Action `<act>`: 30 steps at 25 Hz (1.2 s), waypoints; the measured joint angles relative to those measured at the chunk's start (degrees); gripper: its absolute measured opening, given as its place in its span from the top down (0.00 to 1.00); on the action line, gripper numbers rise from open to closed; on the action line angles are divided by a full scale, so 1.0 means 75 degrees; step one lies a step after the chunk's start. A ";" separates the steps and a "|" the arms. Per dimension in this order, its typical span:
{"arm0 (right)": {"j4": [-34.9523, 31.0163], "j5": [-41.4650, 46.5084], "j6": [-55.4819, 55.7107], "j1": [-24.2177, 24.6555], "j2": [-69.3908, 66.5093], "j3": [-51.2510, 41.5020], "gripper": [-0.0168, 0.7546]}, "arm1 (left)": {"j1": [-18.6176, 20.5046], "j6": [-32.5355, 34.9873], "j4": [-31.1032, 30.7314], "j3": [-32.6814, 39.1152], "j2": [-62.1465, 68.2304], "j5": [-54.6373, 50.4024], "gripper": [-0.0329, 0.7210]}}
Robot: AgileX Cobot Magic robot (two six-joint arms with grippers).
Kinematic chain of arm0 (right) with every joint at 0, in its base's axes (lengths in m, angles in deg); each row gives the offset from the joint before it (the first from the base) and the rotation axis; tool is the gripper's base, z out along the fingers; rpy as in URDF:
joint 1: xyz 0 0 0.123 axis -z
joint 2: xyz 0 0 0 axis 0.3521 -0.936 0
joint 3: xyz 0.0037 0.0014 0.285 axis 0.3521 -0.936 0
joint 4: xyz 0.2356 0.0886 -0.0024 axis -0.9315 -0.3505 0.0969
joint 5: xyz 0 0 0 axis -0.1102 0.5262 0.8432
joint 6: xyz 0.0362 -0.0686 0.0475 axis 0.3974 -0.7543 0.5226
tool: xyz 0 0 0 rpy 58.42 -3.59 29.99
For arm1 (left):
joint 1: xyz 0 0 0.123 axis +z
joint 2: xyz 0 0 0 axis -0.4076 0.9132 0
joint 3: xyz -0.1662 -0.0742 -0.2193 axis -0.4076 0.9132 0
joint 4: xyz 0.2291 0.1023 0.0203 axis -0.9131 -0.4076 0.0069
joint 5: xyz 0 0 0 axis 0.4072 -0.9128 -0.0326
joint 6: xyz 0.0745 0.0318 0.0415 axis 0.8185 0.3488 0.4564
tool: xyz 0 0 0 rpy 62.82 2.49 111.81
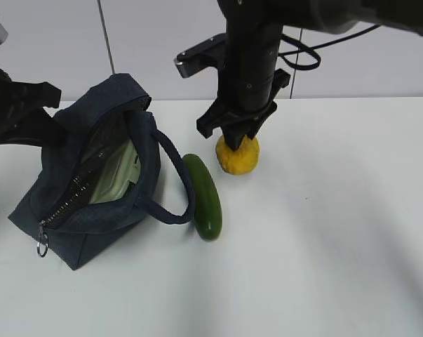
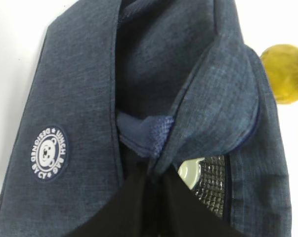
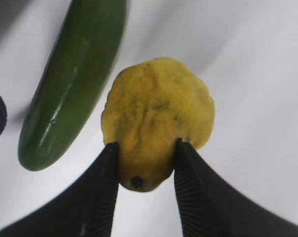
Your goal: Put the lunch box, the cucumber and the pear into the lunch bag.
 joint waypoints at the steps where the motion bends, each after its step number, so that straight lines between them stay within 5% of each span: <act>1: 0.0004 0.0000 0.0015 0.0000 0.0140 0.0000 0.62 | 0.0000 0.0000 -0.0008 0.0000 0.0000 0.0000 0.95; 7: -0.0286 0.0065 0.0047 0.0000 0.0813 0.0028 0.62 | 0.0000 0.0000 -0.0047 0.0000 0.0000 -0.0009 0.95; 30: -0.4612 -0.0260 -0.1093 -0.0042 0.1057 0.0028 0.62 | 0.0000 0.0000 -0.0082 0.0000 0.0000 -0.0024 0.95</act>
